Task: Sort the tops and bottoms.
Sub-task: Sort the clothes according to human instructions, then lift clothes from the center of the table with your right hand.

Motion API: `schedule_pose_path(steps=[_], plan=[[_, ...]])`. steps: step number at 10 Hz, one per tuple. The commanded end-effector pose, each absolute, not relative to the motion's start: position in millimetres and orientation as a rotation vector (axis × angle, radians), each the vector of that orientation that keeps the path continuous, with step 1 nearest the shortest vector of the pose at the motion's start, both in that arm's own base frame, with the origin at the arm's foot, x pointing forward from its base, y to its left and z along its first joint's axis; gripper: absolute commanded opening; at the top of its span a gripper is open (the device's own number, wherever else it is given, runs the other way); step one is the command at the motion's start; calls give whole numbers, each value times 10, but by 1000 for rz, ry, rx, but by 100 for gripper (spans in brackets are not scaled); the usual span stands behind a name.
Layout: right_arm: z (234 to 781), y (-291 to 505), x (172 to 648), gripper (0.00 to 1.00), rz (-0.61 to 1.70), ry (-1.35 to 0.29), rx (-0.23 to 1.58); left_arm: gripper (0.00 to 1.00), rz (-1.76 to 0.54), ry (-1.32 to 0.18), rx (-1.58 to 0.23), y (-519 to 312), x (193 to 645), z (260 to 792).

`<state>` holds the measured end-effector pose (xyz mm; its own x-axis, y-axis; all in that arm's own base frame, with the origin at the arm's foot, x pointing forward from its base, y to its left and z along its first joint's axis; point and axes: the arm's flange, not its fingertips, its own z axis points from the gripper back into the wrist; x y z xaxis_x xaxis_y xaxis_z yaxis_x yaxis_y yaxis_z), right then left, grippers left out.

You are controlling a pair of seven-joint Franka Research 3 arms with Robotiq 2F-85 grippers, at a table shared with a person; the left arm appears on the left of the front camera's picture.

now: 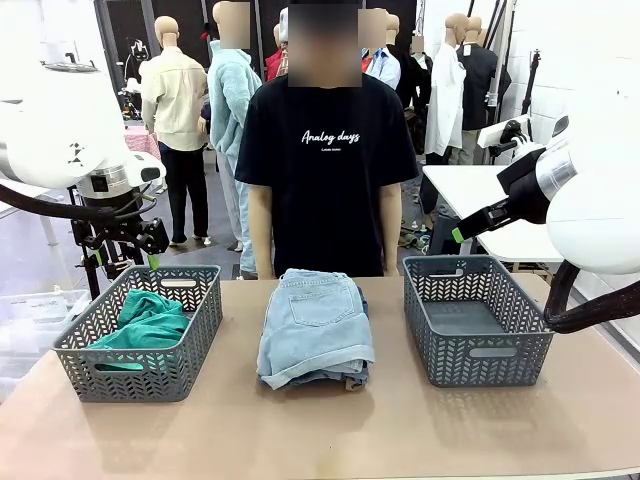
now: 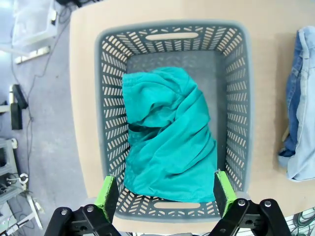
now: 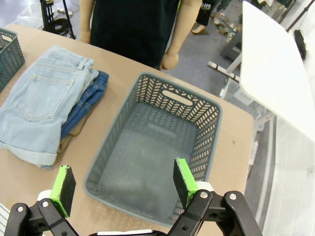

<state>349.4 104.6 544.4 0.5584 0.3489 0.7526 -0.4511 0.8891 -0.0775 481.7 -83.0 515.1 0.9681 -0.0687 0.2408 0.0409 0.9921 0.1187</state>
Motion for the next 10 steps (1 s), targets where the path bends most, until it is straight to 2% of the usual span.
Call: schedule_pose_path(steps=[1, 10], plan=[[5434, 1051, 3505, 100, 469, -860, 140, 100, -56, -263, 110, -829, 4815, 5148], [5434, 1051, 3505, 100, 469, -860, 140, 100, -56, -263, 110, -829, 4815, 5148]])
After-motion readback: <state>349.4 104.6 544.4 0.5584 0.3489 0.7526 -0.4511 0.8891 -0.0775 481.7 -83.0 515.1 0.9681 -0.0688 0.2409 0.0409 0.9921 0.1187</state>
